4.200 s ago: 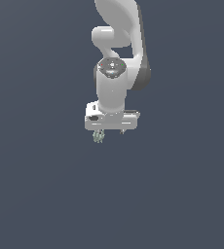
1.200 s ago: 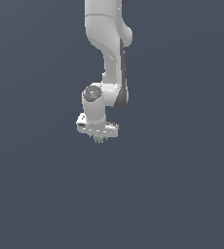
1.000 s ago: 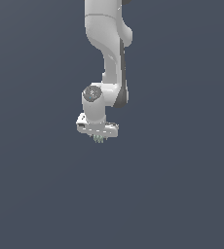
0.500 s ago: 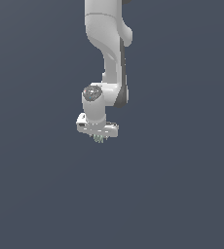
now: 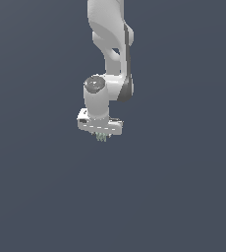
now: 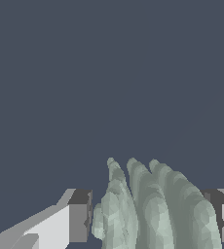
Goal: Pick up the object and move it to a goal position.
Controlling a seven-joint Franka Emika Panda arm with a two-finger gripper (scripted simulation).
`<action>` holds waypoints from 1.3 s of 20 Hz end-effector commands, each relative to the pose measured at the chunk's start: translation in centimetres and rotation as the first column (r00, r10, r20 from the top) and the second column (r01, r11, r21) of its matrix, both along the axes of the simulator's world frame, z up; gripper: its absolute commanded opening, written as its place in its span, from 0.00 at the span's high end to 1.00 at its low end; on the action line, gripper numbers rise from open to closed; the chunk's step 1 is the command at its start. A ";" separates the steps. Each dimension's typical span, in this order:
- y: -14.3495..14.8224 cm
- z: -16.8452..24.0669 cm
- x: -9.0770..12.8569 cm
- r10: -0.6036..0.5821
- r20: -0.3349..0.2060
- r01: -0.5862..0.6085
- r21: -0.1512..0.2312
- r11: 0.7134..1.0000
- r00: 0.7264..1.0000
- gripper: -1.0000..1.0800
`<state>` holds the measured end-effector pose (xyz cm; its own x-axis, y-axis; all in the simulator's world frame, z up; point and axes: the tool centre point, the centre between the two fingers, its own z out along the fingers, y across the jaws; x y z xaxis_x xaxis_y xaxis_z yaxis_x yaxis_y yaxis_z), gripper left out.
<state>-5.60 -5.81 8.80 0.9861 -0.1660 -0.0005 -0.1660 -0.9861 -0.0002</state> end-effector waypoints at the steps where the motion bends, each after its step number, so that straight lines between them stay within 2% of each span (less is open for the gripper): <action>1: 0.5 2.0 0.4 0.000 0.001 0.000 -0.001 1.000 1.000 1.00; 19: 5.2 20.4 3.9 -0.001 0.001 0.001 -0.002 1.000 1.000 1.00; 26: 6.6 25.9 5.2 0.000 0.000 0.000 -0.001 1.000 1.000 1.00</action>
<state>-0.58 0.49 33.68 0.9861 -0.1660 0.0017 -0.1660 -0.9861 0.0006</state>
